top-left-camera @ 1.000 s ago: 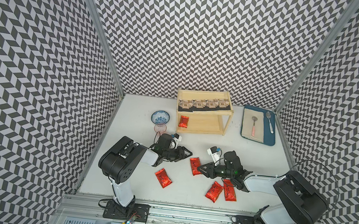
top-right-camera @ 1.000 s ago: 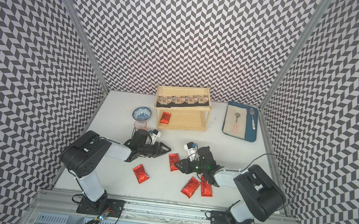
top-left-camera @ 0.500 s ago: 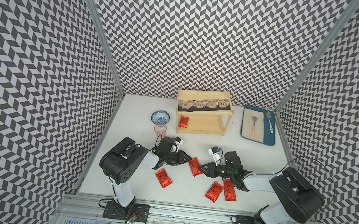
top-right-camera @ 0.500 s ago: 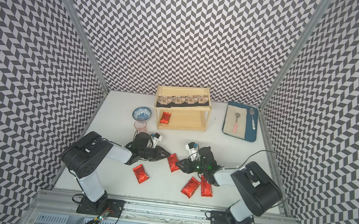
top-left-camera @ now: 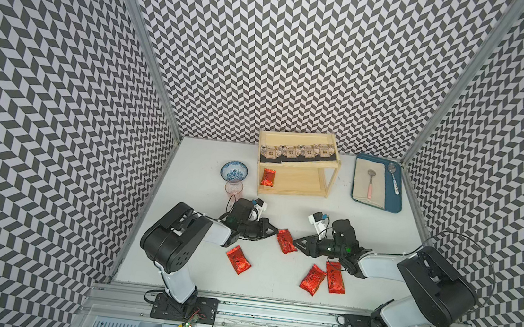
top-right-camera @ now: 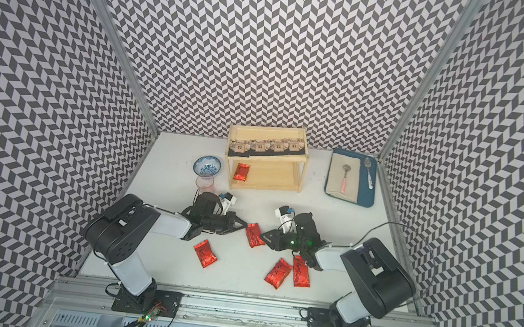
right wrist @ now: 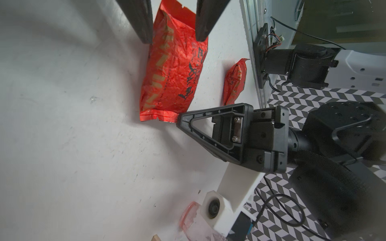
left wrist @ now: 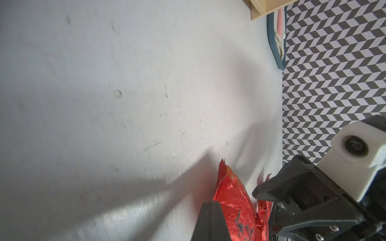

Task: Place the tea bags on the shelf by color
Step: Pick up the tea bag from the center of the board.

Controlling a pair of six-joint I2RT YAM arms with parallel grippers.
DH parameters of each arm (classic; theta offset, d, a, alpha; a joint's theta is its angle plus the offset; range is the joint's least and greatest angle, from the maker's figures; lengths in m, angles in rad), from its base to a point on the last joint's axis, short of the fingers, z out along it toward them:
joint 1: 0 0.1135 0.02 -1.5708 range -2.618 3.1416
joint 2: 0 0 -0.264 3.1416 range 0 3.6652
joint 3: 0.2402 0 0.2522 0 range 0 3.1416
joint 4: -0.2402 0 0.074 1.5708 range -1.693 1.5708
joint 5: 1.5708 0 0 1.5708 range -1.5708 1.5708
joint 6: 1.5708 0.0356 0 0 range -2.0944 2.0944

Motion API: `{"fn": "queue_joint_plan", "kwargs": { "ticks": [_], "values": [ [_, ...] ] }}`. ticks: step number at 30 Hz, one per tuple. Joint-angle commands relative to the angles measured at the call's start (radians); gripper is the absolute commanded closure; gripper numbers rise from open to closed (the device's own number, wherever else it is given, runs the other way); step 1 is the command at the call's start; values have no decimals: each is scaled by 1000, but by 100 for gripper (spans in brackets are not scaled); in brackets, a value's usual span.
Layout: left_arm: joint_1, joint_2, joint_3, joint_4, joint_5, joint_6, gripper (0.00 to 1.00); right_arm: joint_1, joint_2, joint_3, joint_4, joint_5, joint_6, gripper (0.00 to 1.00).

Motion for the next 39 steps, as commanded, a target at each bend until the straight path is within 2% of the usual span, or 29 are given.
{"fn": "queue_joint_plan", "kwargs": {
  "ticks": [1, 6, 10, 11, 16, 23, 30, 39],
  "values": [
    [2, -48, -5, -23, -6, 18, 100, -31, -86, 11, -15, -7, 17, 61],
    [36, -147, -17, -13, -11, -23, 100, -45, -236, 36, -132, 85, 112, 57],
    [60, -221, -23, 22, -20, -75, 100, -46, -296, 9, -136, 85, 112, 57],
    [64, -240, -21, 23, -26, -86, 100, -46, -305, -10, -78, 103, 393, 50],
    [68, -298, -6, 10, -57, -101, 100, -45, -339, -89, 168, -4, 618, 42],
    [72, -312, -11, 33, -49, -120, 100, -33, -350, -110, 306, -23, 744, 37],
    [76, -339, -40, 65, -52, -144, 100, -1, -222, -115, 500, -51, 835, 46],
    [79, -342, -40, 85, -42, -157, 100, 20, -105, -121, 659, -66, 891, 47]
  ]
}}
